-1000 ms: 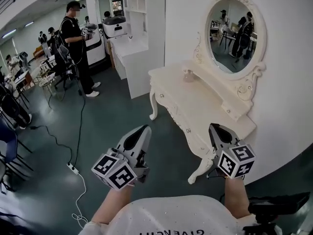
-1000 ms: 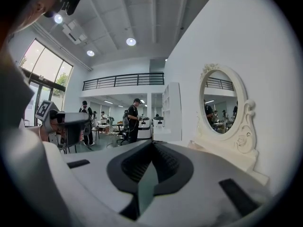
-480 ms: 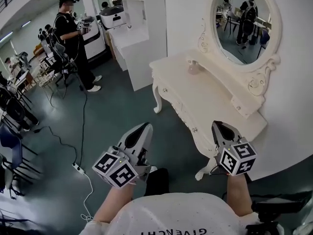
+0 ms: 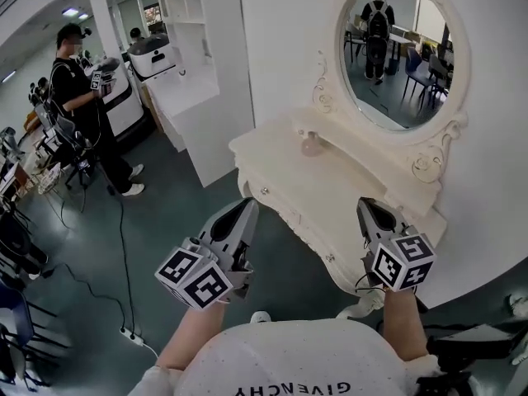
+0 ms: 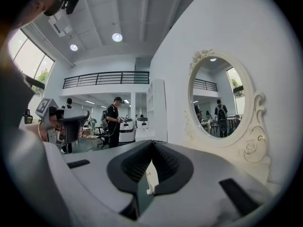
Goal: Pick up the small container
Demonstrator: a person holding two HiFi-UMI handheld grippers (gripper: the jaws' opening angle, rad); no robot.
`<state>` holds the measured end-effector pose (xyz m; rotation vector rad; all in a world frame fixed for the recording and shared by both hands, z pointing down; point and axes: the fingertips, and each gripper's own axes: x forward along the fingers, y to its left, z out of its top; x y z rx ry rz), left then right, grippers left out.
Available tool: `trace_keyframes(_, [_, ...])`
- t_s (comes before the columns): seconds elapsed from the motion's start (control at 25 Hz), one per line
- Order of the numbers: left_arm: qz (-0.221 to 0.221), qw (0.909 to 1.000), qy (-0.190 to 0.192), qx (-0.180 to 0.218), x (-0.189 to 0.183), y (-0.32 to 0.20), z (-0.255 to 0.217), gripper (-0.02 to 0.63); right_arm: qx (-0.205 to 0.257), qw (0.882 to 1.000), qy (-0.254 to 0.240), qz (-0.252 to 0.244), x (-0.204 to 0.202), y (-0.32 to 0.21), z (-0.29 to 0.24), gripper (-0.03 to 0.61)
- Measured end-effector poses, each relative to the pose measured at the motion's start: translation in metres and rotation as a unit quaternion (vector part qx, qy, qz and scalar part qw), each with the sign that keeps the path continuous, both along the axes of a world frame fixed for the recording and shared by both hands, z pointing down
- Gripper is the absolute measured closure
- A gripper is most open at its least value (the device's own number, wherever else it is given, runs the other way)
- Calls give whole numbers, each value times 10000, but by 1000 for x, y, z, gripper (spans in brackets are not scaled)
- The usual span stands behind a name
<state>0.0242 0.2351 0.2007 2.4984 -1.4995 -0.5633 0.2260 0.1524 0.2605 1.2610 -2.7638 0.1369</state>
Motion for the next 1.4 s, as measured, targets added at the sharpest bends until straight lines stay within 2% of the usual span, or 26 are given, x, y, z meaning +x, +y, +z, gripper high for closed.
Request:
trace_keyframes(0.2, [227, 9997, 25, 34, -52, -44, -8, 614, 13, 9996, -264, 124, -48, -39, -17, 574])
trace_keyframes(0.32, [463, 9987, -39, -188, -77, -71, -1, 614, 4, 9991, -322, 270, -73, -62, -21, 574])
trace_keyframes(0.44, [562, 9964, -408, -483, -100, -97, 11, 614, 35, 9990, -257, 355, -97, -78, -21, 574])
trace_keyframes(0.52, [622, 9950, -597, -499, -110, -107, 15, 614, 28, 9992, -104, 387, -109, -83, -16, 574])
trace_keyframes(0.64, [805, 9946, -412, -509, -117, -115, 23, 614, -140, 9985, 230, 483, -118, -90, 6, 572])
trace_keyframes(0.8, [1038, 9906, -309, -837, -121, -126, 52, 614, -503, 9956, 397, 682, -121, -104, 36, 572])
trace_keyframes(1.04, [897, 9905, -274, -1003, -145, -148, 69, 614, -688, 9912, 624, 940, -133, -143, 63, 572])
trace_keyframes(1.28, [475, 9973, -36, -554, -171, -191, 67, 614, -521, 9883, 706, 1244, -142, -204, 83, 571])
trace_keyframes(1.4, [483, 9970, -91, -591, -170, -224, 84, 614, -562, 9859, 618, 1451, -145, -241, 100, 571])
